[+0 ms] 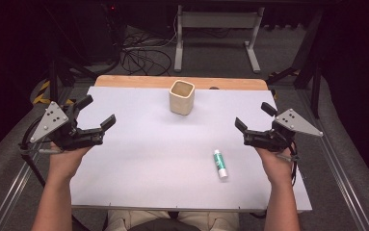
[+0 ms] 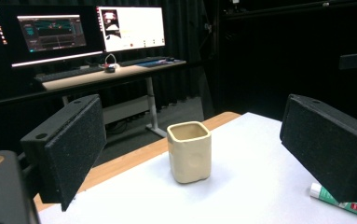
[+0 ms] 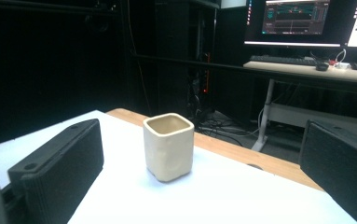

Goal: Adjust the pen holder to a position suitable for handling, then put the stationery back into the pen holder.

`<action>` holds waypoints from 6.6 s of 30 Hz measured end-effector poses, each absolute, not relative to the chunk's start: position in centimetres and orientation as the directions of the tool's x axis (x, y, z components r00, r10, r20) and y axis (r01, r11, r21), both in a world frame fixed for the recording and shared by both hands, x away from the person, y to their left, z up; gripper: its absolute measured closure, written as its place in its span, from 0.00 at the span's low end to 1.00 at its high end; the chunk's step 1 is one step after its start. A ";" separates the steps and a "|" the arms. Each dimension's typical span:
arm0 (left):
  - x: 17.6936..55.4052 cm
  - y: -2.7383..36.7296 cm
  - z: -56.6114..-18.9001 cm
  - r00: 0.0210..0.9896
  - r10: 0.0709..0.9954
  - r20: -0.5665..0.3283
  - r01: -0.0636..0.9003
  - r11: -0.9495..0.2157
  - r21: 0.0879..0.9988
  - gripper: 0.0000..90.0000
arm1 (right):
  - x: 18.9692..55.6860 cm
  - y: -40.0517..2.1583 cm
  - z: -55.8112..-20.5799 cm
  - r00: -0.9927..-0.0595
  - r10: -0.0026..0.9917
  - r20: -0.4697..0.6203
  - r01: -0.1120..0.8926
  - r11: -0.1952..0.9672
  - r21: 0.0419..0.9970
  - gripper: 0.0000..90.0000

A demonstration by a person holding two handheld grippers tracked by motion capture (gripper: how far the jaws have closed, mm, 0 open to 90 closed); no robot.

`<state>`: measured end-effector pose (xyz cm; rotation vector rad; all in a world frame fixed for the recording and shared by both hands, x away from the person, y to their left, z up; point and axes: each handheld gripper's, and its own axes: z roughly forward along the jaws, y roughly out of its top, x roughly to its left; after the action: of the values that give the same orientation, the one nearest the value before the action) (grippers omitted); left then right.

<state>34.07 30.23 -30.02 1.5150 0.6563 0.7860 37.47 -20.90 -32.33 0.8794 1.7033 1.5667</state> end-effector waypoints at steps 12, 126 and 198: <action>33.8 30.4 -30.1 0.605 0.790 0.102 -0.044 -0.094 0.995 0.09 | 37.0 -20.5 -35.2 -0.527 0.847 -0.071 0.158 0.180 0.971 0.04; 34.6 28.9 -31.6 0.633 0.769 0.094 -0.018 -0.107 0.994 0.12 | 34.0 -17.0 -45.1 -0.584 0.811 0.021 0.534 0.365 0.762 0.37; 34.8 28.1 -31.9 0.646 0.757 0.096 -0.009 -0.118 0.993 0.12 | 33.9 -17.1 -44.0 -0.643 0.765 -0.047 0.432 0.412 0.802 0.73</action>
<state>34.82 28.14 -31.94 1.5672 0.6398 0.7341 33.91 -17.10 -44.01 1.0226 2.2642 1.1093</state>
